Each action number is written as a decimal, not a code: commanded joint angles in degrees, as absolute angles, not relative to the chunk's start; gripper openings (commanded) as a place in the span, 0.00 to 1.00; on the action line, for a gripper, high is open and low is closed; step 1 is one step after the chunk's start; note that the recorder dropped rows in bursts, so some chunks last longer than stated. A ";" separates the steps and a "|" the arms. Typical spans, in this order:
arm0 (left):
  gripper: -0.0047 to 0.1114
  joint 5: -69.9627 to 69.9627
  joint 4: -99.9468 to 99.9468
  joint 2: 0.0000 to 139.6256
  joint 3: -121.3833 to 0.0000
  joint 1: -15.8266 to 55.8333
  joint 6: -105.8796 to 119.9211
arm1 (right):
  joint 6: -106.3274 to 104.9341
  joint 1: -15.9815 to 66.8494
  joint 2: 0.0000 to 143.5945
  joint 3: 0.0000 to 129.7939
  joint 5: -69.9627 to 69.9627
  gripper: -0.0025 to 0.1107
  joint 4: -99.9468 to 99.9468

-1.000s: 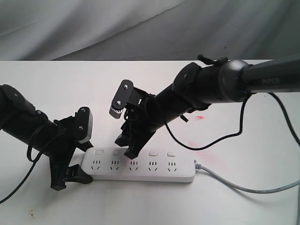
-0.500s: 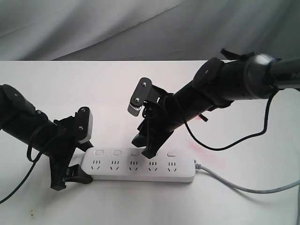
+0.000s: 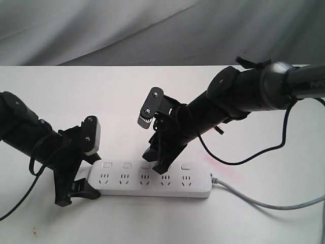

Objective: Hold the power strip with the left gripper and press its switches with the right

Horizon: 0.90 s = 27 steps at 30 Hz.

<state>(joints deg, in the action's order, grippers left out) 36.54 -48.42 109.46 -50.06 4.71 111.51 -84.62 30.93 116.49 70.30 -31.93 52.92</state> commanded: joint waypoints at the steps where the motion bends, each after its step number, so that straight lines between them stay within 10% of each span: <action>1: 0.56 36.03 -49.01 109.48 -50.31 4.59 111.42 | -86.24 32.06 116.89 70.05 -30.85 0.38 54.35; 27: 0.56 36.03 -49.01 109.48 -50.31 4.59 111.42 | -86.74 32.06 120.34 70.05 -31.79 0.38 52.86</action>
<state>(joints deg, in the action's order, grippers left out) 36.54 -48.42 109.46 -50.06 4.71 111.51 -86.26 32.01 119.23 70.40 -30.09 55.42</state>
